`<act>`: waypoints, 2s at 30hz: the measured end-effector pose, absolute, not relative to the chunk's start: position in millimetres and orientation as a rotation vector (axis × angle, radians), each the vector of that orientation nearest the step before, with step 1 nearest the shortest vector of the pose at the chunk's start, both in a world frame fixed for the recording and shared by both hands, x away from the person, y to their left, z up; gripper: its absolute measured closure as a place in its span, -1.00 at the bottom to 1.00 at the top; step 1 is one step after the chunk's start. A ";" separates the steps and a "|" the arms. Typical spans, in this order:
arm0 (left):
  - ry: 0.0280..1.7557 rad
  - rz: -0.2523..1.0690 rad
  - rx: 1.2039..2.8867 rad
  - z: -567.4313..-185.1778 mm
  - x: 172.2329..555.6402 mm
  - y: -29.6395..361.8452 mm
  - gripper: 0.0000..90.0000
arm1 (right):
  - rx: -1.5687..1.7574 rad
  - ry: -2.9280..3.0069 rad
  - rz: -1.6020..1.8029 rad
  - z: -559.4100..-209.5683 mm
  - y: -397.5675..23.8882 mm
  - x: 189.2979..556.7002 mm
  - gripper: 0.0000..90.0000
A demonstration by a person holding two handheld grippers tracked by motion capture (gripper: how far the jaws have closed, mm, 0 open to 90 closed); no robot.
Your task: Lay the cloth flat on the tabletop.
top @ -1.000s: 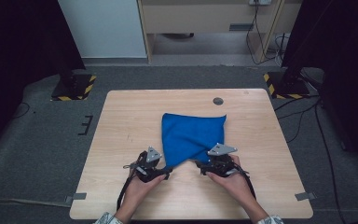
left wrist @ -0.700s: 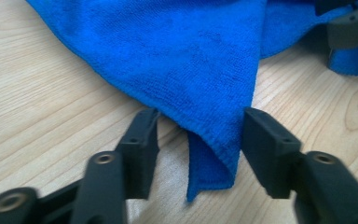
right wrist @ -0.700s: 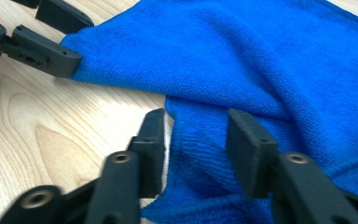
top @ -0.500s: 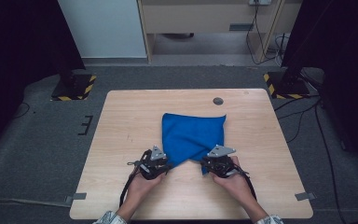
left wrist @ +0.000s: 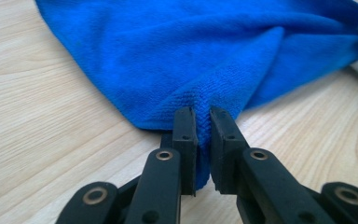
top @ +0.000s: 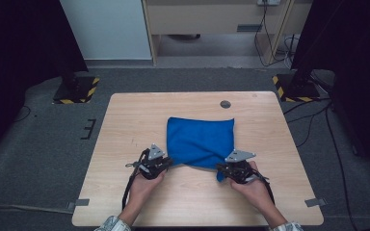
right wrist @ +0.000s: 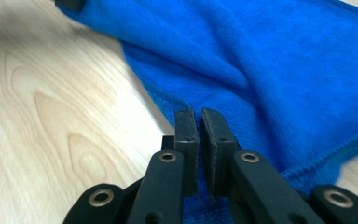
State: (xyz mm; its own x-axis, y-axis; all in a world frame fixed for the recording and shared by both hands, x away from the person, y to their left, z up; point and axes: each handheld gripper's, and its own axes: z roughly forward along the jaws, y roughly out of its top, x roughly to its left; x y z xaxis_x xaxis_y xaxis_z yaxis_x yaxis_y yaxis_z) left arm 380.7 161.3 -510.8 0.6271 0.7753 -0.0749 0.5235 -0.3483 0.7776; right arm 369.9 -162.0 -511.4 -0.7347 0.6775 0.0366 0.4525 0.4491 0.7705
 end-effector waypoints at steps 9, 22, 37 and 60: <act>1.017 0.386 2.067 -513.2 379.7 164.6 0.71 | 0.975 2.460 1.158 -511.2 -180.3 360.3 0.83; 1.022 0.464 2.038 -501.2 356.0 177.7 0.09 | 1.023 2.353 1.199 -493.1 -190.7 347.5 0.03; 1.008 0.379 2.139 -517.0 347.3 173.9 0.11 | 1.186 2.346 0.947 -510.7 -216.1 343.8 -0.01; 0.954 0.267 2.208 -519.0 343.9 168.7 0.94 | 1.218 2.447 0.907 -518.8 -214.7 342.1 0.98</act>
State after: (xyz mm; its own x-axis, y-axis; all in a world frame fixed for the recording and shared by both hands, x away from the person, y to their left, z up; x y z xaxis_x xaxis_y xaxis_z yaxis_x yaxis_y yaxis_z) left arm 343.9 168.7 -519.0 0.7068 0.7023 -0.0844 0.5567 -0.4786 0.6790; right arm 342.1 -214.7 -518.8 -0.6144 0.7879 0.0422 0.6249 0.4532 0.6357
